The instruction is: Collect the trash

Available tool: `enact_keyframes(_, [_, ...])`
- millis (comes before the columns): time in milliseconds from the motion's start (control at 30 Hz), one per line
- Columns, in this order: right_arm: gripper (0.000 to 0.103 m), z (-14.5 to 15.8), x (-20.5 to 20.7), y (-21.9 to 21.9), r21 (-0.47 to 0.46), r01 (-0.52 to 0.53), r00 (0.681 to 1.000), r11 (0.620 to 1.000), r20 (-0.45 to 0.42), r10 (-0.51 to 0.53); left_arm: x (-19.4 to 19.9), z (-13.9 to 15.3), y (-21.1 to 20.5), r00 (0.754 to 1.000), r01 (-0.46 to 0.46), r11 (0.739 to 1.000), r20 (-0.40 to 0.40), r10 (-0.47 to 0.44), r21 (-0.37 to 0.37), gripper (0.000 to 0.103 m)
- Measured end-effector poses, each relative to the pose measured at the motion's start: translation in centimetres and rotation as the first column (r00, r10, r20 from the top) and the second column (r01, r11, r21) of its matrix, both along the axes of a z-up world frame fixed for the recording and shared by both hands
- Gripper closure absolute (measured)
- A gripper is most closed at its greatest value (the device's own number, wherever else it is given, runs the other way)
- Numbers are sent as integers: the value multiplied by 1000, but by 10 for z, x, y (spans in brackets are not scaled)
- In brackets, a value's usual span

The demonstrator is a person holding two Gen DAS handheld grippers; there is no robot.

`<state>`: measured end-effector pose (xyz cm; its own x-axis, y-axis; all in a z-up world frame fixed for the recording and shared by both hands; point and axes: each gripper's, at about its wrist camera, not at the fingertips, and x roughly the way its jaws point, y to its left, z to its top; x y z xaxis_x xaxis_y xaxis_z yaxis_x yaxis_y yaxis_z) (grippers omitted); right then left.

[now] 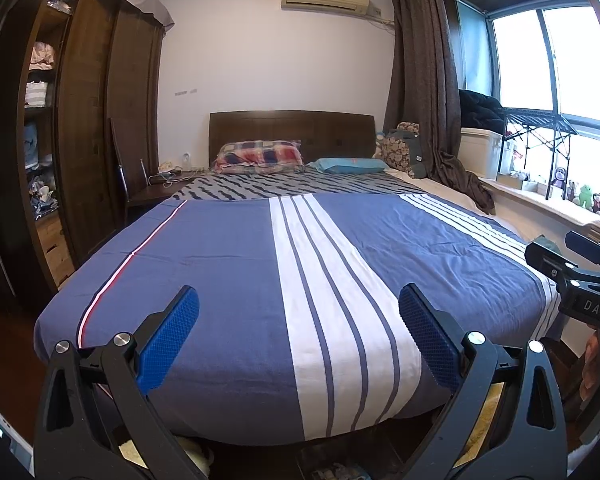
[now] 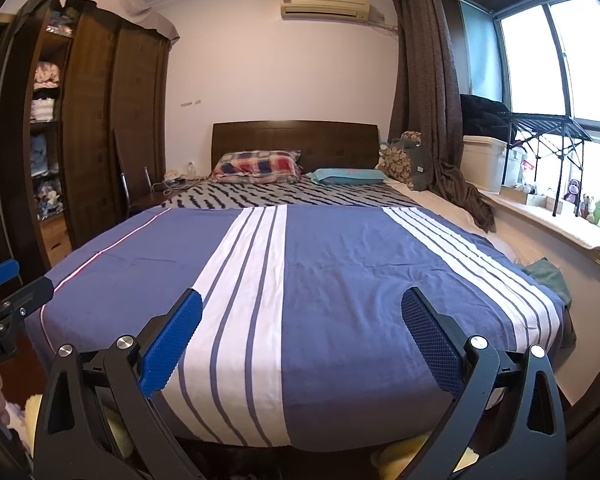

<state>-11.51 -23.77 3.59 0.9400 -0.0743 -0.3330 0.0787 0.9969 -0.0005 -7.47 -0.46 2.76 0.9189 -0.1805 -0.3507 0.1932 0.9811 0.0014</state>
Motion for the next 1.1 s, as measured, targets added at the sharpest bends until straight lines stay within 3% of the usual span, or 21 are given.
enact_keyframes(1100, [3,-2,-1,1,10,-14,1000,1000,-1,14,-2,1,-3,1000,7,1000,3,-7,2,8])
